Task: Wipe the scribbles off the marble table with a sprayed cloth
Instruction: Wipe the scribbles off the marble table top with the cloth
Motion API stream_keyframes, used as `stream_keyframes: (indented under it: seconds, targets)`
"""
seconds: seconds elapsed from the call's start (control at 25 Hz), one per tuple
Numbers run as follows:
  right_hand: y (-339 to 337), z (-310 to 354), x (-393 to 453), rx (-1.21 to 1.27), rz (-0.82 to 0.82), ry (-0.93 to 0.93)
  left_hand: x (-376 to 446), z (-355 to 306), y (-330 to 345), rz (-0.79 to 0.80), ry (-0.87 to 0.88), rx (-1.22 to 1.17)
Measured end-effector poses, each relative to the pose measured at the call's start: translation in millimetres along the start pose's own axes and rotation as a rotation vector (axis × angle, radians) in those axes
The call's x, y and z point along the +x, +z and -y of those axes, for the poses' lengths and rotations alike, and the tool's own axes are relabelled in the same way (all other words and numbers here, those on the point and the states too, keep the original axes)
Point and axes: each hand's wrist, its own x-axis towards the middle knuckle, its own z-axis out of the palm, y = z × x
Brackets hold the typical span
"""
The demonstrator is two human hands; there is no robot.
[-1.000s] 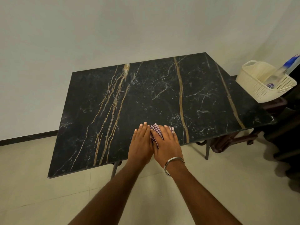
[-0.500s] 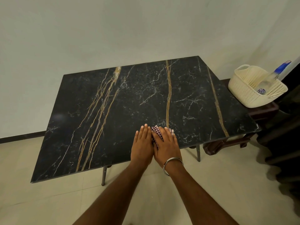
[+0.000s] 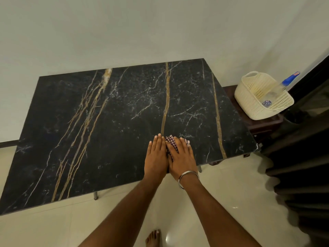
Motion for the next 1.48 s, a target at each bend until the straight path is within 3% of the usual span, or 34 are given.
stream_keyframes:
  seconds: [0.44,0.96,1.48]
  targets:
    - [-16,-48,10,-0.006,0.022,0.025,23,-50,-4,0.033,-0.034,0.010]
    - [-35,-176,28,0.004,-0.020,-0.048,72,-168,-4,-0.020,-0.123,0.012]
    - [-57,-274,45,0.053,-0.007,-0.138,113,-262,0,0.027,-0.210,0.090]
